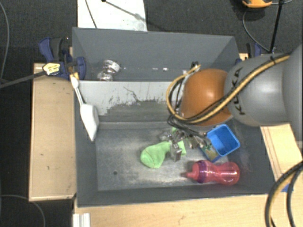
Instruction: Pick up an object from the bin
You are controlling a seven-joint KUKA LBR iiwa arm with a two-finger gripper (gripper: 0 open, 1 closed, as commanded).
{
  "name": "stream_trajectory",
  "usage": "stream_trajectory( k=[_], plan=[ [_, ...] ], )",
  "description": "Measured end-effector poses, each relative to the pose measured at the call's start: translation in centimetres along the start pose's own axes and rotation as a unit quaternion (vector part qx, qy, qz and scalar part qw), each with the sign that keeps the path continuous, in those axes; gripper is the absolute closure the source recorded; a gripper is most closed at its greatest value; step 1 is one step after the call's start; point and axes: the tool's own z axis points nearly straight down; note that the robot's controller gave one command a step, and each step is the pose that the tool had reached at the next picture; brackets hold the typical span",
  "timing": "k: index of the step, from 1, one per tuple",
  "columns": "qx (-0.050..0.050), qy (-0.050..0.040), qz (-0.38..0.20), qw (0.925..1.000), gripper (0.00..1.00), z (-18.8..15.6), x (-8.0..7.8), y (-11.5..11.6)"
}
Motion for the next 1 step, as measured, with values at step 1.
stream_trajectory(
  k=[1],
  plan=[
    [0.002, -0.0050, 0.001, 1.0000, 1.00, -1.38, -0.28, -0.10]
  ],
)
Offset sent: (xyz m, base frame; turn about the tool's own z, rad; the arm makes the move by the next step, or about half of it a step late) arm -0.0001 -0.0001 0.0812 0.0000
